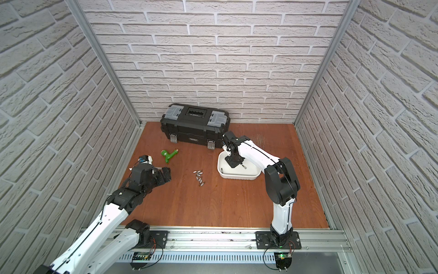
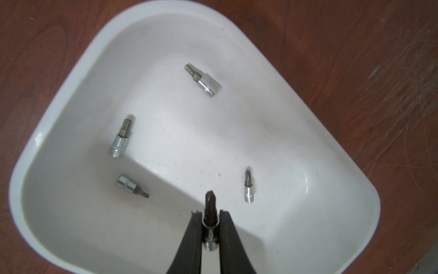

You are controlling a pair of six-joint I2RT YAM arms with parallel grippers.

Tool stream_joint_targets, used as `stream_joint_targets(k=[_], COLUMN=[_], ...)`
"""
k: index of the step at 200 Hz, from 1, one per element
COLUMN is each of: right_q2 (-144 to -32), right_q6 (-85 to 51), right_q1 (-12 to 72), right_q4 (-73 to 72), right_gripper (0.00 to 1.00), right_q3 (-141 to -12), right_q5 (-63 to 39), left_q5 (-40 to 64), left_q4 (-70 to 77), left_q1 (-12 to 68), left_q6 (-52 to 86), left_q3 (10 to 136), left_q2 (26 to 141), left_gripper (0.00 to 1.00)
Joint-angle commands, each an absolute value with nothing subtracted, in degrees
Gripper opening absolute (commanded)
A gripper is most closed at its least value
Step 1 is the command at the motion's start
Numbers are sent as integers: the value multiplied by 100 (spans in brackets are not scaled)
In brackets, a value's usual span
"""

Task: Put the bit on the desktop into the storage box
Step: Place the screwdriver bit in the storage box.

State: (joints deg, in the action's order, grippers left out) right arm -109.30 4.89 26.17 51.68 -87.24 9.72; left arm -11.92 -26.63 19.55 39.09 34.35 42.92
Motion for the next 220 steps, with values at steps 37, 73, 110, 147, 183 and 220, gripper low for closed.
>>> stream_joint_targets(k=[37,73,110,147,183,220], right_q2=[-10974,-10956,-10923,-10833,-10668,-10430], right_q6=[421,431,431,444,431,431], right_q1=[2582,2584,2584,2584,2584,2584], right_q4=[4984,4975,4988,4976,4984,4986], right_gripper=[12,15,19,30,37,43], right_q3=[-8554,-8553,-8552,-8537,-8529,-8489], right_q5=[858,848,851,861,870,908], left_q5=[-1139,-1126,-1122,-1109,-1099,-1093], left_q4=[-2492,-2483,-2488,-2492,-2510,-2523], left_q1=[1891,1896,1886,1881,1881,1877], left_q6=[3845,3849,3853,3845,3848,3849], left_q3=[3538,3541,3540,3542,3540,3553], left_q2=[4273,4280,4278,4271,4260,4246], left_gripper=[98,98,98,98,98,98])
